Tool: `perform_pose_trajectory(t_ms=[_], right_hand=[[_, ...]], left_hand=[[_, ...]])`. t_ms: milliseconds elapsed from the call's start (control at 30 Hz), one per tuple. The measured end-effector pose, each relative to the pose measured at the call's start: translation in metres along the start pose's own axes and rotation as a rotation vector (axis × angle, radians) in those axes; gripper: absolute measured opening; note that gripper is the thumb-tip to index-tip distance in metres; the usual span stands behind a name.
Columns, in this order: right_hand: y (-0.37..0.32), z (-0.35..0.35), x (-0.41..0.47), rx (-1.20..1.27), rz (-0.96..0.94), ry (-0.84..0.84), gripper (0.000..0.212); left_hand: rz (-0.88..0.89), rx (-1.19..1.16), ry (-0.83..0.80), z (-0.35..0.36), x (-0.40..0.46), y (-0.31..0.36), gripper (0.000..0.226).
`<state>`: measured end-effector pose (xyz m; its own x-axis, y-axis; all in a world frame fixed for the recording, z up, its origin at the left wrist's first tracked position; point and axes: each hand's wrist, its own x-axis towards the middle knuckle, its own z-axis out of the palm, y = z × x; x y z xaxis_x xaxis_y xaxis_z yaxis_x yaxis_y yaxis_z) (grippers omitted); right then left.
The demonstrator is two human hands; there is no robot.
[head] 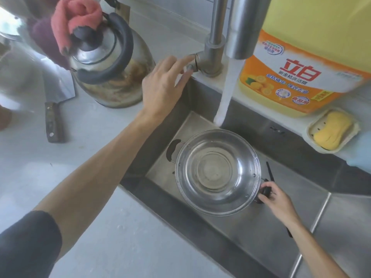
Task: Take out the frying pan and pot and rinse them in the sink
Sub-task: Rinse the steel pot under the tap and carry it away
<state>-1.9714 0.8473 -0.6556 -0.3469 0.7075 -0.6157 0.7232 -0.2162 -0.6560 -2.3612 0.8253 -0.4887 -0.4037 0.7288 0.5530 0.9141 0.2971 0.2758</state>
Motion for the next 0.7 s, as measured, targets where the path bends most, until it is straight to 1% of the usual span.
perform_pose_trajectory(t_ms=[33, 67, 100, 133, 233, 267, 300, 367, 467, 600, 633, 700], right_hand=[[-0.001, 0.000, 0.000, 0.003, 0.006, -0.004, 0.035], [-0.001, -0.001, 0.000, 0.005, 0.014, -0.007, 0.032], [-0.001, -0.001, 0.001, 0.003, 0.018, -0.011, 0.030], [0.000, -0.001, 0.001, -0.002, 0.019, -0.014, 0.029], [0.000, -0.002, 0.003, -0.032, 0.017, -0.031, 0.028], [0.000, -0.002, 0.003, -0.031, 0.021, -0.032, 0.028], [0.000, -0.003, 0.003, -0.033, 0.028, -0.032, 0.027], [-0.001, -0.002, 0.004, -0.033, 0.039, -0.037, 0.027], [-0.001, 0.001, 0.003, -0.016, 0.079, -0.080, 0.028], [-0.015, -0.002, -0.008, 0.093, 0.122, -0.267, 0.025], [-0.023, -0.006, -0.012, 0.115, 0.126, -0.304, 0.026], [-0.041, -0.021, -0.016, 0.122, 0.119, -0.325, 0.029]], left_hand=[[-0.079, -0.073, -0.022, -0.002, -0.014, 0.000, 0.017], [-0.155, -0.140, -0.078, -0.003, -0.034, -0.002, 0.023], [-0.209, -0.173, -0.190, -0.003, -0.054, -0.004, 0.026], [-0.236, -0.158, -0.347, -0.001, -0.076, -0.007, 0.028], [-0.279, -0.003, -0.907, 0.015, -0.124, -0.023, 0.034], [-0.313, -0.016, -1.024, 0.020, -0.130, -0.027, 0.034], [-0.351, -0.066, -1.096, 0.022, -0.132, -0.028, 0.031], [-0.397, -0.179, -1.127, 0.025, -0.130, -0.027, 0.023], [-0.419, -0.221, -1.059, 0.021, -0.120, -0.022, 0.024], [-0.374, -0.218, -0.906, -0.014, -0.092, -0.007, 0.018], [-0.369, -0.212, -0.891, -0.024, -0.087, -0.008, 0.016], [-0.369, -0.166, -0.916, -0.038, -0.085, -0.015, 0.013]])
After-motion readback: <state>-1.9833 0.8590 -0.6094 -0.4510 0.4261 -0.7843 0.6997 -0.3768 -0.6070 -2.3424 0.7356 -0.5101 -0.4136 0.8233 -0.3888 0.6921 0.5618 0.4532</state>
